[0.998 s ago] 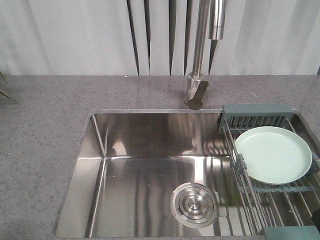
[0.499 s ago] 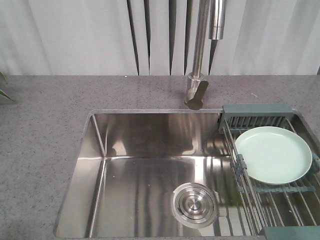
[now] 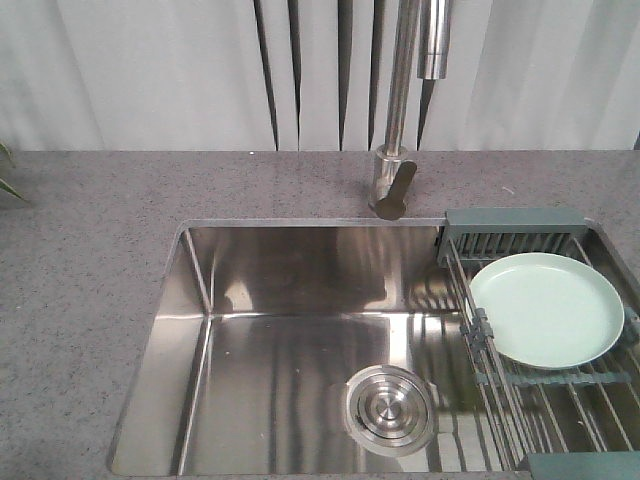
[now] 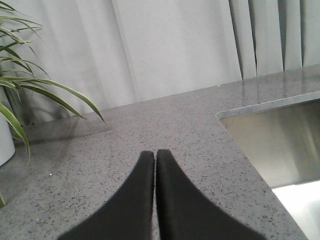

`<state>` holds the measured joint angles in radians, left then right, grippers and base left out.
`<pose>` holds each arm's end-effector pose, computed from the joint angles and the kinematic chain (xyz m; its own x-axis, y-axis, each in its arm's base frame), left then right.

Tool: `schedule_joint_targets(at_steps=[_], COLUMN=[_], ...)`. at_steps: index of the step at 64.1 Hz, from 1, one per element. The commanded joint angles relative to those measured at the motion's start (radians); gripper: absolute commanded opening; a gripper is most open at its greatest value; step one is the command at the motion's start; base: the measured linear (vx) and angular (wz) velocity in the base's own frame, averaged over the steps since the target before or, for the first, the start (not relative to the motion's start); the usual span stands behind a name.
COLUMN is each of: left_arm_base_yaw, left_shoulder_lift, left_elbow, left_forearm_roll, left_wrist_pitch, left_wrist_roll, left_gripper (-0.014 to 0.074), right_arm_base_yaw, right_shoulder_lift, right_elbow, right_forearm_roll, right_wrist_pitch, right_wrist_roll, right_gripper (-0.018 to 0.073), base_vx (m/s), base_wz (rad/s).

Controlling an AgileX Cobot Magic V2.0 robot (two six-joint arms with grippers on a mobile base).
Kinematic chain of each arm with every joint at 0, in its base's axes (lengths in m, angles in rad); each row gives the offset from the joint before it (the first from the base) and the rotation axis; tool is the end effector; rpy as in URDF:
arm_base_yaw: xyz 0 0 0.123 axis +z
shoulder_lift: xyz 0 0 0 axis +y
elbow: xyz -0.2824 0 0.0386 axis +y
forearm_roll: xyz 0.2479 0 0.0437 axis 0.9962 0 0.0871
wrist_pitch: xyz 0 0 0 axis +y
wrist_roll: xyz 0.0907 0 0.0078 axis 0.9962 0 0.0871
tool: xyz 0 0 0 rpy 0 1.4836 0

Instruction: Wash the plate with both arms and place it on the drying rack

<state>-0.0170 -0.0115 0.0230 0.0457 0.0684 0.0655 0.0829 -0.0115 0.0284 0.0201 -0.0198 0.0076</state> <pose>0.0566 -0.0007 0.1997 0.0089 0.1107 -0.9938 0.0130 0.9938 0.1108 0.0563 0.0046 0.2059 0.0873 0.0350 -0.9956 -0.0849 0.9960 0.0276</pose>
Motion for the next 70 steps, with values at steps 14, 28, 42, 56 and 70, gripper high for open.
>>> schedule_joint_targets(at_steps=[14, 28, 42, 56, 70], left_arm_base_yaw=[0.002, 0.002, 0.002, 0.002, 0.002], left_shoulder_lift=[-0.015, -0.015, -0.015, -0.015, -0.015], left_elbow=[0.023, 0.023, 0.023, 0.023, 0.023], left_forearm_roll=[-0.003, -0.003, -0.003, -0.003, -0.003], left_wrist_pitch=[-0.068, -0.068, -0.068, -0.068, -0.068], left_wrist_roll=[0.0, 0.0, 0.0, 0.0, 0.0], left_gripper=[-0.0006, -0.0006, -0.0006, -0.0006, -0.0006], right_arm_base_yaw=[-0.006, -0.006, -0.006, -0.006, -0.006], right_shoulder_lift=[-0.01, -0.01, -0.01, -0.01, -0.01], right_elbow=[0.002, 0.002, 0.002, 0.002, 0.002], right_forearm_roll=[0.0, 0.0, 0.0, 0.0, 0.0], right_wrist_pitch=[-0.083, -0.083, -0.083, -0.083, -0.084], right_wrist_roll=[-0.002, -0.002, -0.002, -0.002, -0.002], right_gripper=[-0.0006, -0.0006, -0.0006, -0.0006, -0.0006], base_vx=[0.0, 0.0, 0.0, 0.0, 0.0], base_wz=[0.0, 0.0, 0.0, 0.0, 0.0])
